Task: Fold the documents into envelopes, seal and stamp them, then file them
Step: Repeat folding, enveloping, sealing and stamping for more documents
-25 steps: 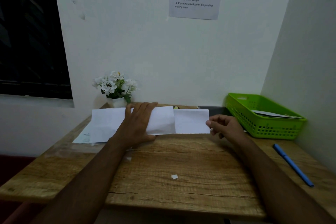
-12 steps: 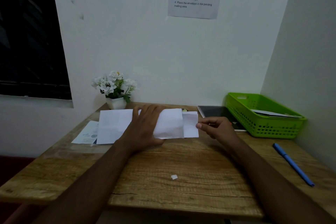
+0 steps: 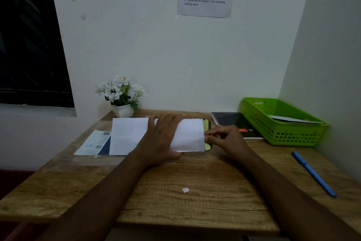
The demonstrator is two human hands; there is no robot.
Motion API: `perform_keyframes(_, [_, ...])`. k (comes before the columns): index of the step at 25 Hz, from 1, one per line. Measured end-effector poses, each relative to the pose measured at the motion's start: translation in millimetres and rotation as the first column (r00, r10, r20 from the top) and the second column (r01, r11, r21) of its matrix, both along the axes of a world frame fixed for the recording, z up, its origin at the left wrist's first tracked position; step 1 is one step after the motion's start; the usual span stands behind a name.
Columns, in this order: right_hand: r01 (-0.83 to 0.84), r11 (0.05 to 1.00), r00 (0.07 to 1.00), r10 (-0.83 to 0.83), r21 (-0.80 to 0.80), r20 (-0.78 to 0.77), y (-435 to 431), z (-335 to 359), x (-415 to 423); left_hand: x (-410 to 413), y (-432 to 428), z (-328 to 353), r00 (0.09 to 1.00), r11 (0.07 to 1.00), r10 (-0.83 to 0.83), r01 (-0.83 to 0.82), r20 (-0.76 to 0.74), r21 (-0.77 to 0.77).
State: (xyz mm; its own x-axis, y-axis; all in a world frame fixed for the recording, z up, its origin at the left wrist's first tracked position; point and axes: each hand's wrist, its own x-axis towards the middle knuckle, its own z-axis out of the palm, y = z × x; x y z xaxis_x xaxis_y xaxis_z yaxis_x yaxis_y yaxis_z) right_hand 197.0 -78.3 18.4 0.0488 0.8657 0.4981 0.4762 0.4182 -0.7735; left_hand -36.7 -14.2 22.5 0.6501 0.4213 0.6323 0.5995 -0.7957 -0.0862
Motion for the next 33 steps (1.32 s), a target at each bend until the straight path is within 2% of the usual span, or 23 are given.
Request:
perform_keyframes(7, [0.033, 0.999, 0.998, -0.035, 0.035, 0.045, 1.4, -0.5, -10.3, 1.4, -1.2, -0.4, 0.998, 0.999, 0.035, -0.034, -0.056, 0.009])
perform_keyframes(8, [0.057, 0.997, 0.998, -0.058, 0.057, 0.019, 1.6, -0.2, -11.7, 1.4, -0.8, -0.3, 0.997, 0.999, 0.044, -0.043, -0.064, 0.012])
perform_keyframes(10, [0.11, 0.99, 0.986, -0.099, 0.082, -0.132, 3.2, 0.8, -11.9, 1.0, -0.1, -0.3, 0.996, 0.998, 0.058, -0.057, -0.067, 0.013])
perform_keyframes(12, [0.13, 0.991, 0.946, -0.119, 0.019, -0.301, 3.4, 2.8, -10.5, 0.6, -0.1, 0.0, 0.995, 0.997, 0.073, -0.072, -0.069, 0.024])
perform_keyframes(13, [0.117, 0.992, 0.936, -0.124, -0.042, -0.329, 3.1, 3.3, -9.4, 0.4, -0.1, -0.1, 0.994, 0.996, 0.082, -0.08, -0.075, 0.033])
perform_keyframes(16, [0.024, 0.969, 0.973, -0.08, -0.246, -0.219, -0.2, 3.5, -9.2, 0.6, 0.8, -1.0, 0.992, 0.995, 0.094, -0.091, -0.086, 0.041])
perform_keyframes(18, [-0.068, 0.945, 0.976, -0.003, -0.319, -0.217, -3.1, 4.1, -11.0, 0.7, 1.9, -1.2, 0.99, 0.994, 0.104, -0.101, -0.091, 0.043])
perform_keyframes(23, [-0.167, 0.938, 0.964, 0.09, -0.305, -0.25, -4.2, 6.0, -11.9, -0.1, 2.9, -2.3, 0.987, 0.992, 0.118, -0.114, -0.105, 0.047])
perform_keyframes(33, [-0.182, 0.939, 0.96, 0.106, -0.291, -0.258, -2.5, 3.3, -10.5, -0.4, 1.4, -1.2, 0.988, 0.992, 0.096, -0.085, -0.125, 0.09])
